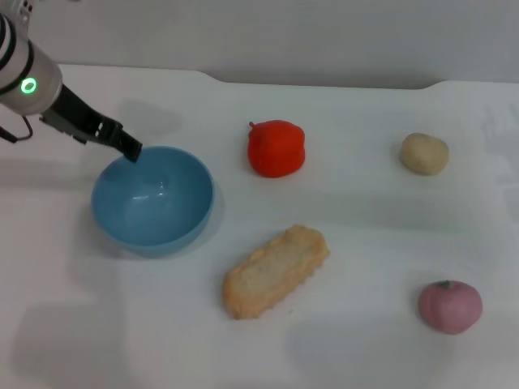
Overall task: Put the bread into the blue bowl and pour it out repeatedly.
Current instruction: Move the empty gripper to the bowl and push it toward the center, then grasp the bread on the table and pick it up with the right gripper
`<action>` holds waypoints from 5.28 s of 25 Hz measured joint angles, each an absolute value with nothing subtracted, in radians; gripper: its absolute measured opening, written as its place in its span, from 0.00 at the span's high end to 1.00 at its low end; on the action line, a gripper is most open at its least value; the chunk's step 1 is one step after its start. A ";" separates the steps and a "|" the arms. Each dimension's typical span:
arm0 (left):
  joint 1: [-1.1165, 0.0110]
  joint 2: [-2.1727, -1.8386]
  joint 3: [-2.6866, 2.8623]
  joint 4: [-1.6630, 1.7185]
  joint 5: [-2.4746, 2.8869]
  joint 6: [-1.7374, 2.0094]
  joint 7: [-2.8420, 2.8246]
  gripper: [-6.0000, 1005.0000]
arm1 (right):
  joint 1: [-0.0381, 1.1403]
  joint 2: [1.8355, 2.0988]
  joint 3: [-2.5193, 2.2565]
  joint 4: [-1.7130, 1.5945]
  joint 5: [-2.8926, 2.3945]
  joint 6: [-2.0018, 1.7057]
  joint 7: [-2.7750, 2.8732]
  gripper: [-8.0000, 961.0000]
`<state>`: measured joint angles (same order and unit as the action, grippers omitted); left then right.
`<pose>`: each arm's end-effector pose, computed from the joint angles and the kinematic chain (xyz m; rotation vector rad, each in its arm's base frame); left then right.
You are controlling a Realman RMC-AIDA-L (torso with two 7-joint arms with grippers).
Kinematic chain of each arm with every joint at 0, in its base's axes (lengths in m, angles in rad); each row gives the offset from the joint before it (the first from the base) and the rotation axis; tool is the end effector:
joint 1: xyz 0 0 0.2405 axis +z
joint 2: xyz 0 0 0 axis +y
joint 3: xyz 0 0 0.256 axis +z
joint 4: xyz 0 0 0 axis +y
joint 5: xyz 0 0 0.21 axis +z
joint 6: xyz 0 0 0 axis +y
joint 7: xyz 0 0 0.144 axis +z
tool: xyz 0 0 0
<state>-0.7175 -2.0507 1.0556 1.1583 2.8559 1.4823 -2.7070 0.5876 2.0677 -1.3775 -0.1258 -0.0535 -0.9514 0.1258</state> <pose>-0.2300 0.3991 0.0567 -2.1479 -1.2823 0.4420 0.3150 0.3916 0.0070 -1.6532 0.4530 0.5300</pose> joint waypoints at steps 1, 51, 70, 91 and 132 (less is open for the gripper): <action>-0.718 -2.051 1.055 1.157 2.855 1.491 -2.711 0.14 | 0.587 2.068 -1.377 -0.126 -0.054 -0.951 0.126 0.53; -0.762 -2.049 1.065 0.769 2.867 1.225 -2.675 0.20 | 0.592 2.069 -1.378 -0.127 -0.054 -0.954 0.126 0.50; -0.756 -2.044 1.064 0.767 2.868 1.223 -2.651 0.56 | 0.581 2.074 -1.373 -0.161 -0.054 -0.966 0.126 0.49; -0.773 -2.049 1.054 0.769 2.864 1.218 -2.732 0.97 | 0.561 2.074 -1.296 -0.164 0.084 -1.057 0.397 0.48; -0.769 -2.055 0.971 0.802 2.846 1.245 -2.770 0.96 | 1.089 2.088 -1.622 -0.448 -2.120 -0.981 1.803 0.46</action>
<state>-0.7689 -2.0551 0.9710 0.8022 2.8464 1.2450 -2.7697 1.0891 2.0883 -1.6217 -0.4478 -2.1202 -0.9809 1.8025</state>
